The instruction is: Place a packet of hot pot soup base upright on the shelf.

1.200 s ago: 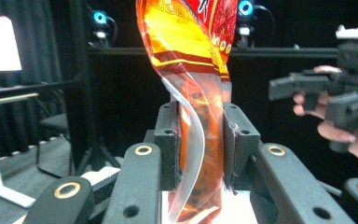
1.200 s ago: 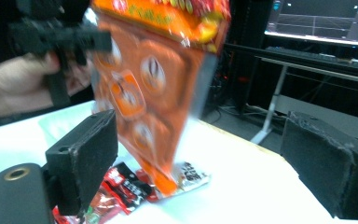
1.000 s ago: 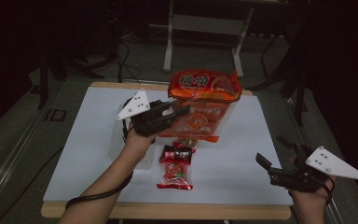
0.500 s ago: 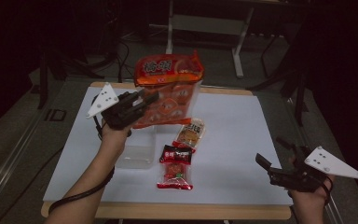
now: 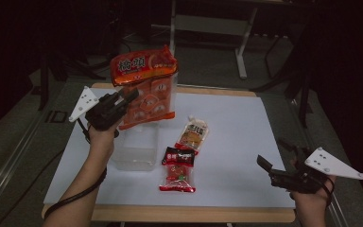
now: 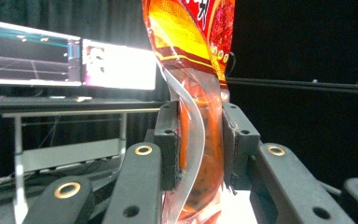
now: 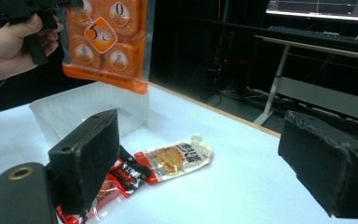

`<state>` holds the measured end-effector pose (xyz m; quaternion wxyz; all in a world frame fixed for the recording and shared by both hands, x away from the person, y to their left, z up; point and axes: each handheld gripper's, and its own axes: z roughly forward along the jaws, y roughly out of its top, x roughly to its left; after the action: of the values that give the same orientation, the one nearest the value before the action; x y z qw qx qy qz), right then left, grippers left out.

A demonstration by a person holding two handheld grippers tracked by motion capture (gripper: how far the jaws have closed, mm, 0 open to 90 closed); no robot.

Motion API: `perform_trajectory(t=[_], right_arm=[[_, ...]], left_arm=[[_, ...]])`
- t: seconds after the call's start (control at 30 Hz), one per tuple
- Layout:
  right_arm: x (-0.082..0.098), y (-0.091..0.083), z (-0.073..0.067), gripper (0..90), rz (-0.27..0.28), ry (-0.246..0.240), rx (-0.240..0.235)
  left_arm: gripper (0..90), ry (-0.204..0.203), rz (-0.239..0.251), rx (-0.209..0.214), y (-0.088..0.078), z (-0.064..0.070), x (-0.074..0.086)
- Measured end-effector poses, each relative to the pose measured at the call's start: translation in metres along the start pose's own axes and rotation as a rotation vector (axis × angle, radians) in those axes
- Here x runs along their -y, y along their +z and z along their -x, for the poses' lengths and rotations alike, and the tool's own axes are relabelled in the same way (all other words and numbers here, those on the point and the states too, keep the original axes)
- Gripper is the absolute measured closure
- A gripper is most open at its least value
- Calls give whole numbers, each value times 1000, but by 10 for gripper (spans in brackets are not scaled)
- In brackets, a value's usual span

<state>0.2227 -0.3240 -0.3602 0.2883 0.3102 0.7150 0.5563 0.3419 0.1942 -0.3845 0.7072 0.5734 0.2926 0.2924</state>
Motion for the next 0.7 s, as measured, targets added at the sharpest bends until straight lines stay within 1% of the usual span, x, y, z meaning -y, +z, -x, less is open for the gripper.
perform_trajectory(t=[0.03,0.07,0.1,0.13,0.17,0.2,0.23,0.27,0.3,0.33,0.37,0.4,0.43,0.47,0.5,0.53,0.57,0.6,0.63,0.67,0.7], right_arm=[[0,0,0,124,0,0,0],[1,0,1,124,-2,1,-1],[1,0,1,124,-4,3,1],[1,0,1,124,-5,6,0],[2,1,1,124,-6,7,0],[2,1,1,124,-6,5,1],[2,1,1,124,-6,5,1],[2,2,1,125,-5,5,-2],[2,2,1,125,-5,5,-2],[3,2,0,124,-10,6,-2],[3,2,0,124,-10,6,-2],[3,3,0,124,-13,4,-3],[3,3,0,124,-13,4,-3],[4,4,0,124,-15,6,-3],[4,4,0,124,-15,6,-3],[4,4,0,125,-17,6,-4],[4,4,0,125,-17,6,-4],[4,5,0,124,-19,4,-2],[4,5,0,124,-19,4,-2],[5,5,0,125,-18,2,-3],[5,5,0,124,-18,1,-2]], left_arm=[[721,0,0,0,0,0,0],[721,-1,-6,-11,-3,-4,5],[720,-1,-6,-11,-3,-4,5],[720,-6,-7,-25,-5,-7,9],[720,-6,-7,-25,-5,-7,9],[721,-22,-5,-39,-8,-11,14],[721,-22,-5,-39,-8,-11,14],[721,-32,-2,-62,-10,-14,18],[721,-32,-2,-62,-10,-14,18],[720,-21,-6,-86,-12,-15,21],[721,-21,-6,-86,-12,-15,21],[720,-19,-13,-110,-13,-17,25],[720,-19,-13,-110,-13,-17,25],[720,-19,-19,-138,-14,-18,28],[720,-19,-19,-138,-14,-18,28],[720,-17,-20,-163,-14,-18,31],[720,-17,-20,-163,-14,-18,31],[720,-31,-20,-190,-15,-18,35],[720,-31,-20,-190,-15,-18,35],[720,-36,-21,-203,-15,-19,37],[720,-49,-24,-229,-14,-18,40]])
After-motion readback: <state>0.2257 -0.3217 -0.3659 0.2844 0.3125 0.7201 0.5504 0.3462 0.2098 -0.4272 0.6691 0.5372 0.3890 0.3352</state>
